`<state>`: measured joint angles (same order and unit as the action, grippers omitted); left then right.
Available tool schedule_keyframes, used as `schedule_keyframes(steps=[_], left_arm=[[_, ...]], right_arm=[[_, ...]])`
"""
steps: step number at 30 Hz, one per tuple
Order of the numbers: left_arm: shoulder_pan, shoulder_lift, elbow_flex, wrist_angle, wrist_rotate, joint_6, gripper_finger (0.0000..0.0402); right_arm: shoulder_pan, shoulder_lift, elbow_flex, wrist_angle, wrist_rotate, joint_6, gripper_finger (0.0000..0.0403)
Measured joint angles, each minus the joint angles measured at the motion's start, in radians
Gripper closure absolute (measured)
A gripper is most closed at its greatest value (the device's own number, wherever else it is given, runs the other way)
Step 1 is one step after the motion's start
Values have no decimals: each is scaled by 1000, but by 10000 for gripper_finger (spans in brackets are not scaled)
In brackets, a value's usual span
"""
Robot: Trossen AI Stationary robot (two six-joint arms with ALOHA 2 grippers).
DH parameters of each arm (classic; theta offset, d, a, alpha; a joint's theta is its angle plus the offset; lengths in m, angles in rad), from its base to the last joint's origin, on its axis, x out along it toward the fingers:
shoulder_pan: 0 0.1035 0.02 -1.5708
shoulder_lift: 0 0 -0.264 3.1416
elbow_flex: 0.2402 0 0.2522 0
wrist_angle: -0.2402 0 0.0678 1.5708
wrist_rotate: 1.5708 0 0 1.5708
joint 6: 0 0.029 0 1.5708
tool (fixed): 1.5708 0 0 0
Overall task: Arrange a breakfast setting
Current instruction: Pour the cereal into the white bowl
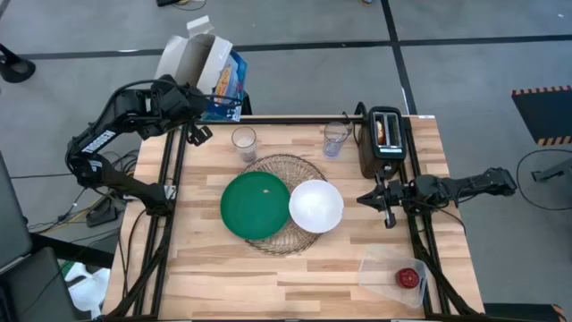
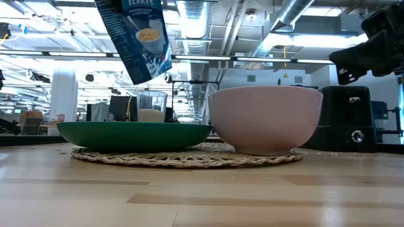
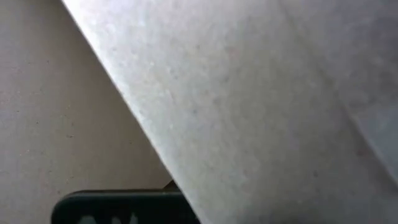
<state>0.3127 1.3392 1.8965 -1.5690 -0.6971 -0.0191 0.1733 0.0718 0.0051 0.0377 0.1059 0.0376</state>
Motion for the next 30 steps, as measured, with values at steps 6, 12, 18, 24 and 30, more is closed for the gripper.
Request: schedule_keyframes(steps=[6,12,18,24,30], left_arm=[[-64,0,0,41,-6,47,401],[-146,0,1,170,0,144,401],[-203,0,1,203,22,170,401],[-253,0,1,233,14,175,401],[-292,0,1,260,24,183,401]], right_arm=[[0,0,0,0,0,-38,351],[2,0,0,5,0,-22,351],[-3,0,5,19,2,71,351],[-13,0,19,122,3,18,351],[-12,0,20,147,2,0,351]])
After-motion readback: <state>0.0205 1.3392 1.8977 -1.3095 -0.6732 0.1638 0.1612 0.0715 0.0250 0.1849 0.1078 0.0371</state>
